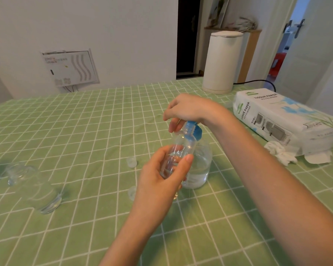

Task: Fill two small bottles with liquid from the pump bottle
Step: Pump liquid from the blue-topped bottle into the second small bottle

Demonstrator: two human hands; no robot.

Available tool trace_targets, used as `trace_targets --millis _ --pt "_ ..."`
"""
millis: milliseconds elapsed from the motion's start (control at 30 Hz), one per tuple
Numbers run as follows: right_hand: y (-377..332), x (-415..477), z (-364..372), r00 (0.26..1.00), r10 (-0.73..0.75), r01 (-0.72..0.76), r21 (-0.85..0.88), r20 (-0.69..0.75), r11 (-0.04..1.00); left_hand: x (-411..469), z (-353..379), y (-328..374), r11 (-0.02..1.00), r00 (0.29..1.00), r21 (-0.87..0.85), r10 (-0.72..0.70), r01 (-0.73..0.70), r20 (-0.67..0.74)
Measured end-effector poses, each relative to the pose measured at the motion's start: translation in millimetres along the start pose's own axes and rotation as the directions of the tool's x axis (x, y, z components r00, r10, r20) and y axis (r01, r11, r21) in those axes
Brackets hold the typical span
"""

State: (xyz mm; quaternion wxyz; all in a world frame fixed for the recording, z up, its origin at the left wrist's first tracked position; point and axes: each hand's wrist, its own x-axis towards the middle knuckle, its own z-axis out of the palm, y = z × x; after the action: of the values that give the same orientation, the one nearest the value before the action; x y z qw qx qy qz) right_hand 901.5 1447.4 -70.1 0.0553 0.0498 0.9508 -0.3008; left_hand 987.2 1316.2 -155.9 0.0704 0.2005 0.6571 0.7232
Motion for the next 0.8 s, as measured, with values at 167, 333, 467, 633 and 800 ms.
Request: trace_targets --millis 167,333,467,633,800 --pt "4 -1 6 0.999 0.0 -0.001 0.023 0.041 1.0 0 1 -1 1.0 1.0 -0.025 -0.005 0.005 0.001" --pt "4 -1 7 1.0 0.006 -0.008 0.042 0.03 0.999 0 1 -2 1.0 1.0 -0.019 -0.013 0.013 -0.012" --pt "4 -3 8 1.0 -0.005 0.004 0.058 0.014 0.998 -1 0 -2 1.0 1.0 0.0 -0.008 0.008 -0.003" --pt "-3 0 -1 1.0 0.002 -0.003 -0.046 -0.011 0.999 0 -1 0 1.0 1.0 0.01 0.014 -0.014 -0.009" --pt "-2 3 -1 1.0 0.0 0.0 -0.053 0.001 0.999 0 0 2 0.999 1.0 0.029 0.017 -0.016 -0.014"
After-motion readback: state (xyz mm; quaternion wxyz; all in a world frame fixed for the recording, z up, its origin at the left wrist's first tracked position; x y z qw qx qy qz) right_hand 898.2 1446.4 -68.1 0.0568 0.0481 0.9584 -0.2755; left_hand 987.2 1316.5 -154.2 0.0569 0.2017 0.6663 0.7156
